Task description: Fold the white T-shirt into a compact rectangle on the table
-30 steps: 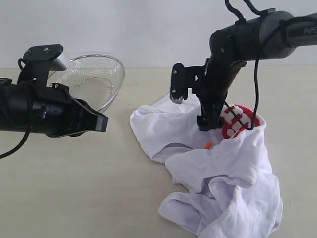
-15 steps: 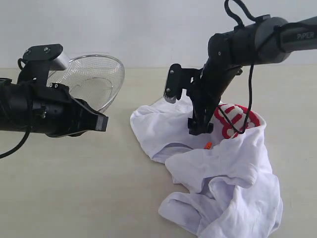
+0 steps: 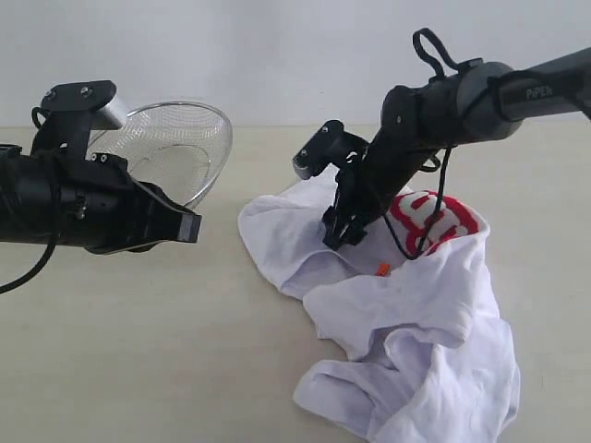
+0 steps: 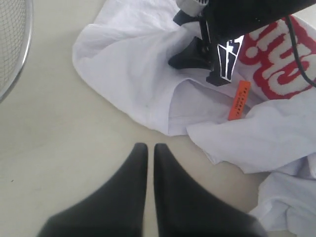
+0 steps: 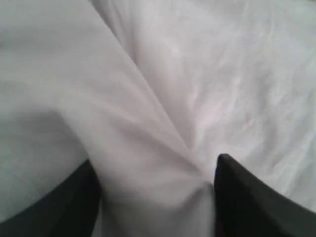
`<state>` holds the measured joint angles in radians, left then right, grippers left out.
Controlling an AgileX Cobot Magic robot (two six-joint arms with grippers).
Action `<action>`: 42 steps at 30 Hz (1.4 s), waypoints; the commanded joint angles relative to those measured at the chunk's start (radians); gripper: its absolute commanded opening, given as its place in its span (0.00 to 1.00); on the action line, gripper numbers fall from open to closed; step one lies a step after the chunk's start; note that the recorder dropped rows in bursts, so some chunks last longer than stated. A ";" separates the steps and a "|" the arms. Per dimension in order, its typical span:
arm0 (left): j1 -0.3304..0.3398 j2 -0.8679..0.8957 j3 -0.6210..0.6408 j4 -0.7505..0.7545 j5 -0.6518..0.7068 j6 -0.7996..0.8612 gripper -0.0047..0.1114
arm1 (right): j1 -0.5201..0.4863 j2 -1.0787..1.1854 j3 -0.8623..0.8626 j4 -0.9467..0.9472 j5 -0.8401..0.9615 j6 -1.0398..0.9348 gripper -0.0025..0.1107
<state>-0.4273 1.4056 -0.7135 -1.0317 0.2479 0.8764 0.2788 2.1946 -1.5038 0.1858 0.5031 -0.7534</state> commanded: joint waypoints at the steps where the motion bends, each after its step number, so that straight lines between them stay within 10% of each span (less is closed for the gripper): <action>1: -0.004 -0.008 0.002 -0.001 -0.014 0.006 0.08 | -0.001 0.014 -0.002 0.013 -0.143 0.015 0.36; 9: -0.004 -0.008 0.002 -0.001 -0.017 0.006 0.08 | -0.001 0.014 -0.002 0.049 -0.162 0.022 0.02; 24: -0.004 -0.008 0.002 -0.001 -0.012 0.006 0.08 | -0.086 0.014 -0.067 0.053 -0.503 0.840 0.02; 42: -0.004 -0.008 0.002 -0.003 -0.022 0.002 0.08 | -0.190 0.014 -0.196 0.053 -0.423 0.907 0.07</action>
<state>-0.4273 1.4056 -0.7135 -1.0317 0.2214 0.8764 0.0972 2.2135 -1.6881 0.2425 0.0753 0.1494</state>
